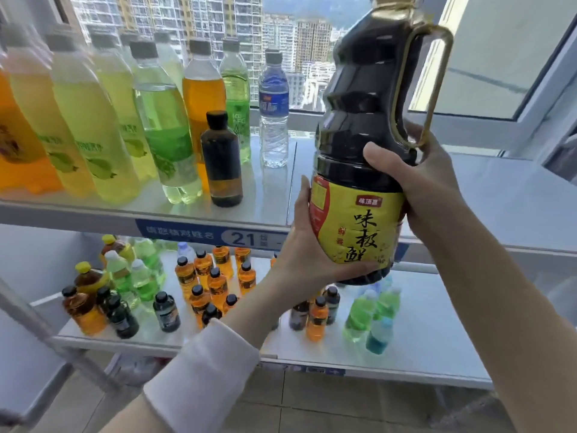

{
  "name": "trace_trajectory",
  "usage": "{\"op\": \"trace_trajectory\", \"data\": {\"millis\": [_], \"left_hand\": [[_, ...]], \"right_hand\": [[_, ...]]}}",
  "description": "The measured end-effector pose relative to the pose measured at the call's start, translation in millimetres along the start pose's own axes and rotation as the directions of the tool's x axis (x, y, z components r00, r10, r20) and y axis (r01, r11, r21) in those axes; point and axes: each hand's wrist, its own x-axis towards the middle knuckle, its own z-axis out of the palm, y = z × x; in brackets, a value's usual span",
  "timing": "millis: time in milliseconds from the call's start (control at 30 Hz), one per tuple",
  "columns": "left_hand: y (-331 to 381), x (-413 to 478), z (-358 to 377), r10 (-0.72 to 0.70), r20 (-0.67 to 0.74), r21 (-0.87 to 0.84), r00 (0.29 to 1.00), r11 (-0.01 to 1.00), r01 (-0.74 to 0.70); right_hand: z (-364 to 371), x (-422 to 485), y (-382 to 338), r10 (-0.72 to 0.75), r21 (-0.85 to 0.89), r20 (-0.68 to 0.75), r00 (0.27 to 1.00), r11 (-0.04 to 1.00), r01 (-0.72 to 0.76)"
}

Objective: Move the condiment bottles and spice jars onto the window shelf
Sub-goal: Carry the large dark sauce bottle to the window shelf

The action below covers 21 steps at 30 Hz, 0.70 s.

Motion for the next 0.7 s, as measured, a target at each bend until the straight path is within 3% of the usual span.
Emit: {"op": "trace_trajectory", "data": {"millis": [367,700], "left_hand": [[-20,78,-31,0.021,-0.022,0.079,1.0,0.997,-0.02],[-45,102,-29,0.064,0.009,0.116,0.998,0.991,-0.064]], "right_hand": [[25,76,18,-0.087,-0.073,0.087,0.992,0.993,0.093],[23,96,49,-0.073,-0.052,0.091,0.993,0.996,0.078]]}}
